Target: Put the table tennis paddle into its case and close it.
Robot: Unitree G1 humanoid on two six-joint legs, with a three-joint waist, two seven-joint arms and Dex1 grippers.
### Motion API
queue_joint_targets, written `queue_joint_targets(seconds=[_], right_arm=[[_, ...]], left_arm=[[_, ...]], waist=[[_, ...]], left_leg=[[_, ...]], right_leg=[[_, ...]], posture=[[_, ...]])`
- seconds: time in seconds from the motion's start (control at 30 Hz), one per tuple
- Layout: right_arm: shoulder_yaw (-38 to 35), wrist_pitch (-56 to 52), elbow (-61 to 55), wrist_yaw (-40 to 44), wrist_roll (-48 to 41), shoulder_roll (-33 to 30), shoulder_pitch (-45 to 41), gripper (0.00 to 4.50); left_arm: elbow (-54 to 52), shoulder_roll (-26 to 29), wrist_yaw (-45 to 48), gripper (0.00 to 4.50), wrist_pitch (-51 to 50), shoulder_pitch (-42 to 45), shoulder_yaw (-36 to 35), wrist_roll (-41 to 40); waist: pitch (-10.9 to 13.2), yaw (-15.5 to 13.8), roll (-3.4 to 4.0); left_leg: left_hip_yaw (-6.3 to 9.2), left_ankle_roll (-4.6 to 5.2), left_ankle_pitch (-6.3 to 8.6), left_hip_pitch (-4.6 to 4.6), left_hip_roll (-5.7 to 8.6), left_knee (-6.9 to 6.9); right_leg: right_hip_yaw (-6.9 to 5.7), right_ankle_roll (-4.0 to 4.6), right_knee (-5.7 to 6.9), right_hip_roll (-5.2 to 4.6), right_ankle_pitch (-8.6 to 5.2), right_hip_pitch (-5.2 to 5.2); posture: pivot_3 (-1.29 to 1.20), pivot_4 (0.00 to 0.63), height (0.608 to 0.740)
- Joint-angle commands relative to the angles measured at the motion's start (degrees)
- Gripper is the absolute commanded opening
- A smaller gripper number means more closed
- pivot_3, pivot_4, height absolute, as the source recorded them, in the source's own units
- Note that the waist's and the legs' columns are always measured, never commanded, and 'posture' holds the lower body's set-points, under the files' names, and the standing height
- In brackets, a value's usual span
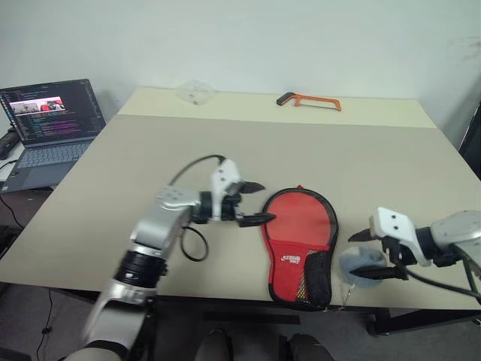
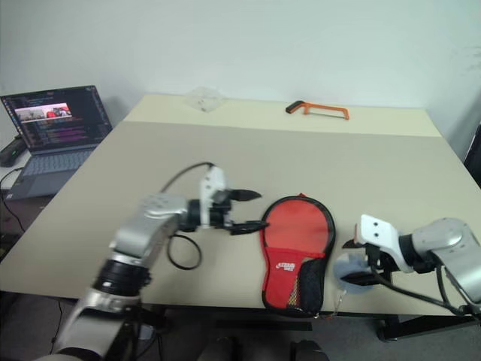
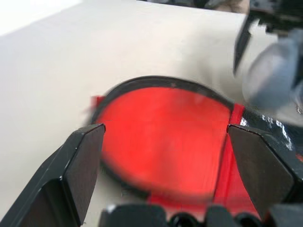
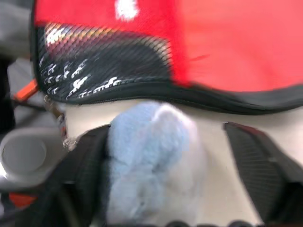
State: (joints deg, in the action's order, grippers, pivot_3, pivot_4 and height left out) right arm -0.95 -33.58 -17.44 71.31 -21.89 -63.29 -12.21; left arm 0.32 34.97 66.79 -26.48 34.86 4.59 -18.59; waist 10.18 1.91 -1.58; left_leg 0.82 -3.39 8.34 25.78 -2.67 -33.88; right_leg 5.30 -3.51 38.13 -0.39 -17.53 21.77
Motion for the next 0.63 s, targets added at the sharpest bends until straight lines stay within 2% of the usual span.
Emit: queue_joint_targets(seconds=[0.03,0.2,0.33,0.43,0.63], right_arm=[[-11.0,-4.1,-1.5,2.3,-6.9,-2.5,2.0,4.49],[-29.0,-9.2,-4.5,4.2,-12.2,-2.4,11.2,4.49],[-37.2,-10.7,-6.5,6.3,-12.0,-3.2,17.6,4.49],[-37.5,-9.7,-6.7,5.2,-11.4,-3.2,18.5,4.49],[-30.3,-9.5,-8.5,2.2,-14.6,-2.8,11.6,4.49]], left_arm=[[-2.4,8.1,5.5,4.5,-0.6,-1.8,-8.3,-5.3],[0.9,21.3,13.1,4.5,-6.7,-4.3,-19.4,-13.3],[4.9,27.7,16.4,4.5,-2.0,-8.1,-19.5,-9.8],[6.9,28.6,15.5,4.5,0.6,-9.4,-19.0,-8.2],[4.1,26.0,12.0,4.5,0.0,-9.8,-17.4,-8.3]], waist=[[0.1,0.0,0.01],[0.2,-0.3,-0.14],[0.2,-0.2,-0.09],[0.2,-0.1,-0.09],[0.2,-0.1,-0.18]], left_leg=[[0.0,0.0,0.0,0.0,-0.01,0.0],[0.13,-0.01,0.0,0.06,-0.06,-0.01],[0.11,0.0,0.0,-0.01,-0.06,-0.06],[0.01,0.0,-0.01,-0.22,-0.08,-0.07],[-0.15,0.05,-0.04,-0.23,-0.14,-0.12]], right_leg=[[-0.01,-0.02,0.0,0.0,-0.02,0.0],[-0.3,-0.06,0.0,-0.04,-0.11,-0.03],[-0.3,-0.07,0.0,-0.09,-0.15,-0.1],[-0.24,0.22,0.01,-0.14,-0.32,-0.24],[-0.14,0.24,0.0,-0.23,-0.18,-0.2]], posture=[[0.0,0.15,0.74],[0.0,0.15,0.74],[0.0,0.15,0.74],[0.0,0.15,0.74],[0.0,0.15,0.74]])
